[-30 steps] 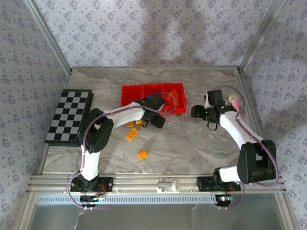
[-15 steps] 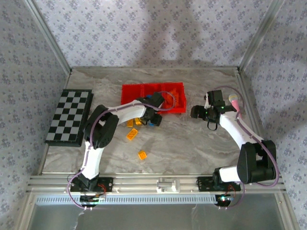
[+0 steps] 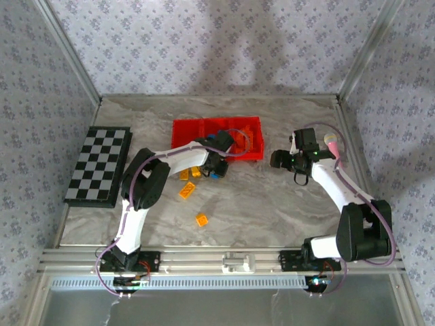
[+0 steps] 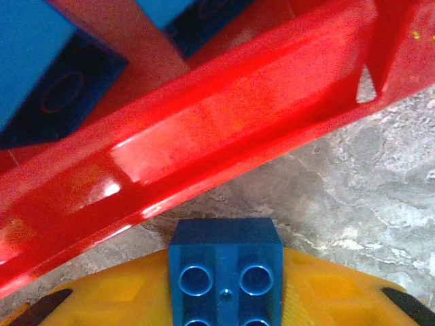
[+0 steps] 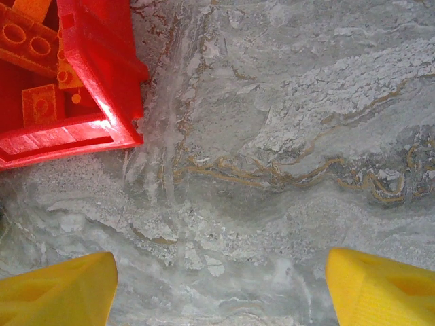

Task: Sort the legos into containers by color
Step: Pick up the lego from the center of the table, then place the lego in the container.

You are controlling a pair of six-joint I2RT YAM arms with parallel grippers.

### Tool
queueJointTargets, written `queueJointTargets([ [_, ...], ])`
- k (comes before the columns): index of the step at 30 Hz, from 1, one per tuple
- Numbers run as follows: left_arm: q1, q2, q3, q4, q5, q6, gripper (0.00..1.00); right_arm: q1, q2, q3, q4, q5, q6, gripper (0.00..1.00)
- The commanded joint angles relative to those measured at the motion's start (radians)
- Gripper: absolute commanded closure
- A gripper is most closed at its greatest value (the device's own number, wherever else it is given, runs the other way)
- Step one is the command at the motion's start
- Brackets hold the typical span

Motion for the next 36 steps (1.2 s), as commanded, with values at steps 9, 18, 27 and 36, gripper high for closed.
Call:
queueJointTargets([
  [9,-0.02,-0.013,0.036,-0.06,0.017,-0.022,0.79,0.006,-0.027,-0.016,-0.011,-0.005,0.014,0.18],
  [18,-0.025,-0.105,0.121,-0.133,-0.028,-0.002,0.8,0.005,-0.04,-0.019,-0.01,0.0,0.012,0.18],
  [27,0.034,-0.037,0.385,-0.238,-0.111,0.073,0.83,0.001,-0.062,-0.028,-0.019,0.004,0.012,0.18],
  [36,0.106,0.135,0.666,-0.298,-0.096,0.116,0.84,-0.015,-0.102,-0.046,-0.036,0.001,0.002,0.17],
])
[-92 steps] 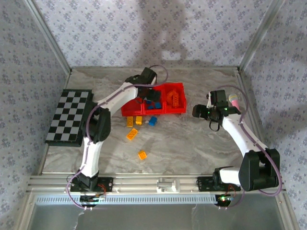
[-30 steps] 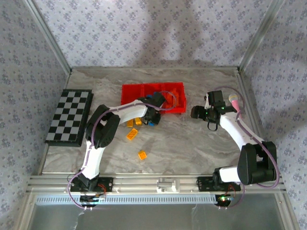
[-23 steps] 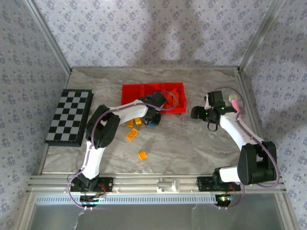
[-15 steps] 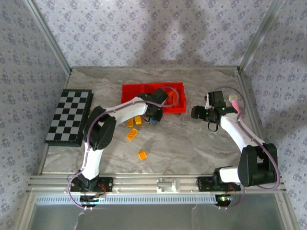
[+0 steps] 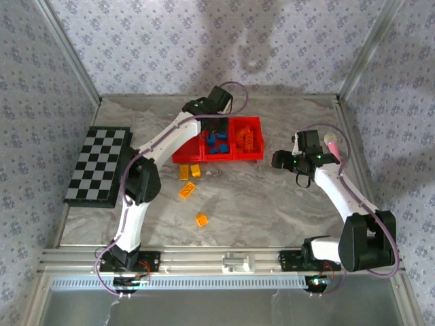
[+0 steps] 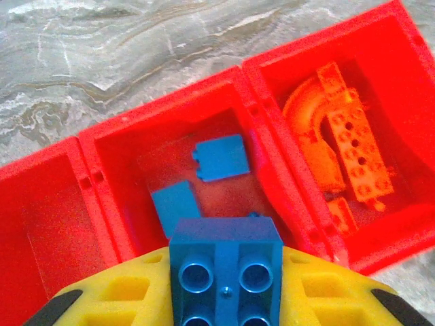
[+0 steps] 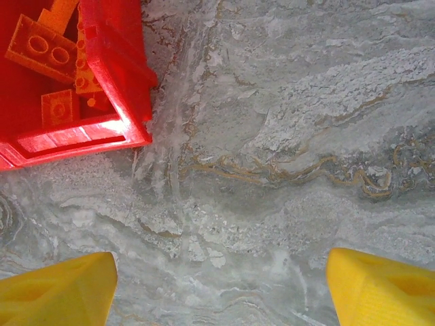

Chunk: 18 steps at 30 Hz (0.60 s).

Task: Sort the legos into containers by color
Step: Place the lego in the container.

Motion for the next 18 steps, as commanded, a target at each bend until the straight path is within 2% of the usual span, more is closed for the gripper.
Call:
queueJointTargets([
  [1,0.008,0.081,0.104,-0.081,-0.001,0.033,0.84,-0.01,-0.024,-0.023,-0.027,0.001,0.003,0.17],
  [6,0.015,0.167,0.208,-0.103,0.015,0.025,0.83,-0.013,-0.028,-0.026,-0.03,0.001,0.006,0.17],
  [11,0.019,0.205,0.221,-0.099,0.027,0.007,0.81,-0.016,-0.034,-0.027,-0.032,-0.001,0.002,0.17],
  [18,0.032,0.22,0.192,-0.076,0.052,-0.007,0.7,-0.017,-0.039,-0.035,-0.027,-0.002,0.009,0.17],
])
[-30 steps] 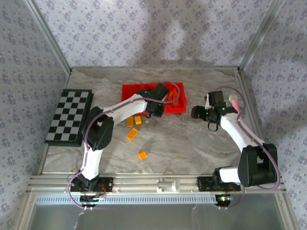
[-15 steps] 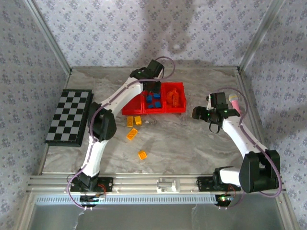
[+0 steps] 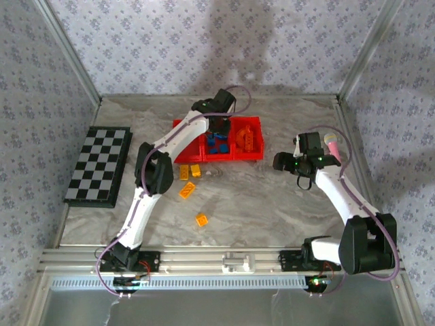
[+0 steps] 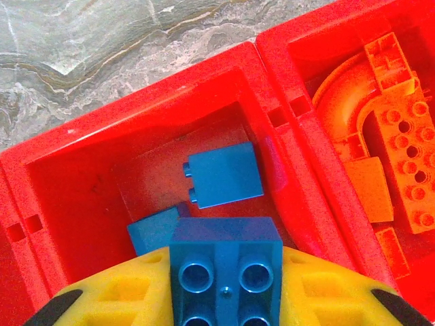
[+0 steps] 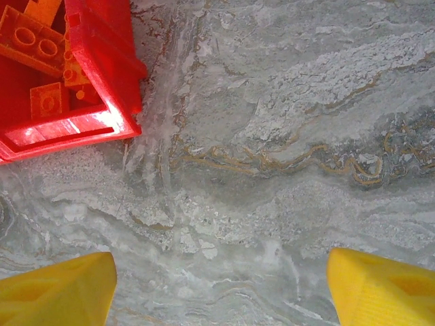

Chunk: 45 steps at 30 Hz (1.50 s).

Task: Sort the legos into containers by color
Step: Place the lego in the container, then pick up the lego from the center of the table.

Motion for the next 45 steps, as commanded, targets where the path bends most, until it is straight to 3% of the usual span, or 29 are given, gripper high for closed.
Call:
queueJointTargets([
  [1,0.011,0.013,0.007,-0.002,0.028,-0.014,0.69,-0.007,-0.024,-0.015,-0.019,-0.002,0.01,0.17],
  [9,0.014,0.0,-0.015,0.009,0.046,-0.013,0.59,-0.01,-0.045,-0.028,-0.026,0.007,0.012,0.17],
  [14,0.015,-0.033,-0.053,0.02,0.049,0.005,0.47,-0.012,-0.053,-0.034,-0.025,0.009,0.013,0.17],
  [17,0.014,-0.072,-0.102,0.045,0.059,0.013,0.35,-0.012,-0.054,-0.041,-0.017,0.007,0.018,0.17],
  [27,0.014,-0.421,-0.526,0.205,0.046,0.0,0.0,-0.012,-0.05,-0.05,-0.004,-0.001,0.025,0.16],
  [37,0.013,-0.762,-1.052,0.292,0.066,-0.098,0.0,-0.005,-0.008,-0.053,0.032,-0.027,0.045,0.16],
  [45,0.011,-0.892,-1.302,0.311,0.143,-0.113,0.07,0.013,0.027,-0.048,0.062,-0.052,0.068,0.16],
])
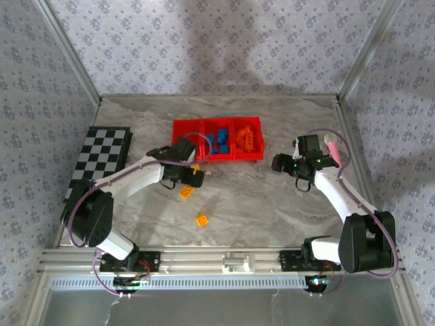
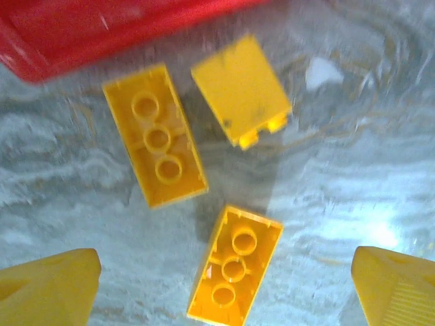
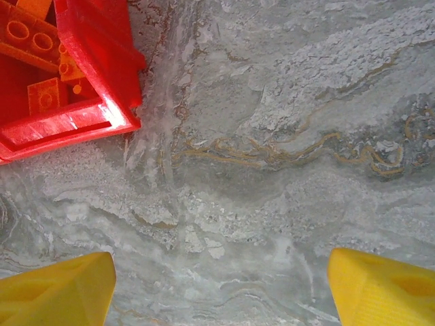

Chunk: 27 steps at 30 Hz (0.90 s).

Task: Sort the legos into containers by color
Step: Pick up the lego from the center of the table.

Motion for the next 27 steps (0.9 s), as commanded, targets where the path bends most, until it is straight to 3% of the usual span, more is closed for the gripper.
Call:
queueJointTargets([
  [1,-0.003,-0.044,-0.045,0.034,0.058,-0.023,0.08,0.013,0.016,-0.007,0.016,-0.022,0.027,0.16],
  [19,-0.023,0.146,-0.027,0.069,0.088,-0.022,0.21,0.045,0.035,0.018,-0.003,0.001,0.03,0.16],
  [27,-0.022,0.21,0.012,0.043,0.078,-0.016,0.35,0.045,0.043,0.02,0.001,0.002,0.027,0.16],
])
